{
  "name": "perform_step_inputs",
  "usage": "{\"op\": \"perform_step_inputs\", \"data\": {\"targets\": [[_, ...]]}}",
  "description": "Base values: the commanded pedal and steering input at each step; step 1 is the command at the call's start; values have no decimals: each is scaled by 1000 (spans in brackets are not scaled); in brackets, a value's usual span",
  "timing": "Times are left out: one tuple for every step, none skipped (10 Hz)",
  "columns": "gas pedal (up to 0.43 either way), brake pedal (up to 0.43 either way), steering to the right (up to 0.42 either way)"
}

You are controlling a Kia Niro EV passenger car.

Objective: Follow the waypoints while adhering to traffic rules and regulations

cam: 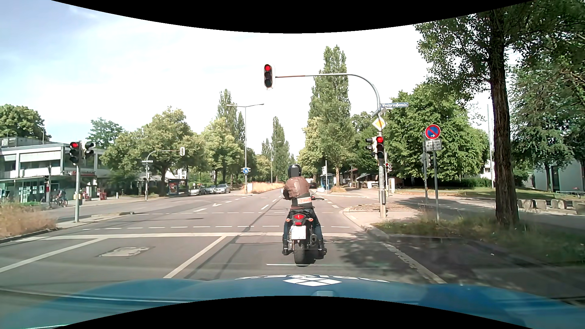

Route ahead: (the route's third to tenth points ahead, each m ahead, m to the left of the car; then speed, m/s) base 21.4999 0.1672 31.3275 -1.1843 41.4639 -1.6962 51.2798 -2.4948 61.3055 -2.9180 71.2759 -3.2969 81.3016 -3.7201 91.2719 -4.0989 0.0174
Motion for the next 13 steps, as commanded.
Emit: {"op": "perform_step_inputs", "data": {"targets": [[0, 201, -1], [0, 201, -1], [0, 201, -1], [0, 201, -1], [0, 201, -1], [0, 201, -1], [0, 201, -1], [0, 201, -1], [0, 201, -1], [0, 201, -2], [0, 201, -1], [0, 201, -1], [0, 201, -1]]}}
